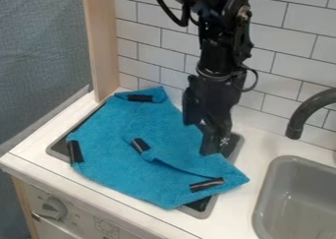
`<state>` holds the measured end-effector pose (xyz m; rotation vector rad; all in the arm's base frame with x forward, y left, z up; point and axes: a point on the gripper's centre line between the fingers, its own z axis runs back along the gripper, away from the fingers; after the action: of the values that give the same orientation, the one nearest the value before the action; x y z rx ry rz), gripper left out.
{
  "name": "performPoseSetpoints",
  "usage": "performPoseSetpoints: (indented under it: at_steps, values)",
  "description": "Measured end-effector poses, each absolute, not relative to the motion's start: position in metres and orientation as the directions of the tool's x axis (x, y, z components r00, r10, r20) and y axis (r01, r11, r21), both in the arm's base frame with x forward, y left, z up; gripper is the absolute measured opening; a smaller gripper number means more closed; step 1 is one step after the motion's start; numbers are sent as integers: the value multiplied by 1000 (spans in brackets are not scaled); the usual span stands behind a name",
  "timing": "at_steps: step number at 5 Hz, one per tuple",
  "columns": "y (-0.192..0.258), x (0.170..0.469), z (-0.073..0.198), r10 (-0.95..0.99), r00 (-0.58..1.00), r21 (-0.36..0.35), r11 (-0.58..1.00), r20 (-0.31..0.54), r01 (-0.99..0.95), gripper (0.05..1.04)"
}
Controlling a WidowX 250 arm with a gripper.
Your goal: Unfold the cloth to top right
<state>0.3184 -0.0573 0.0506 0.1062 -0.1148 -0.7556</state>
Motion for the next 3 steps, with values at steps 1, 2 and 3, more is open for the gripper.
performPoseSetpoints:
  at_steps: [1,2,3]
  values:
    - [-55,313,42,-681,731,119,729,33,674,999]
    - [-49,307,38,-627,779,101,774,-15,625,999]
    - [-34,306,34,-552,833,74,830,-33,553,999]
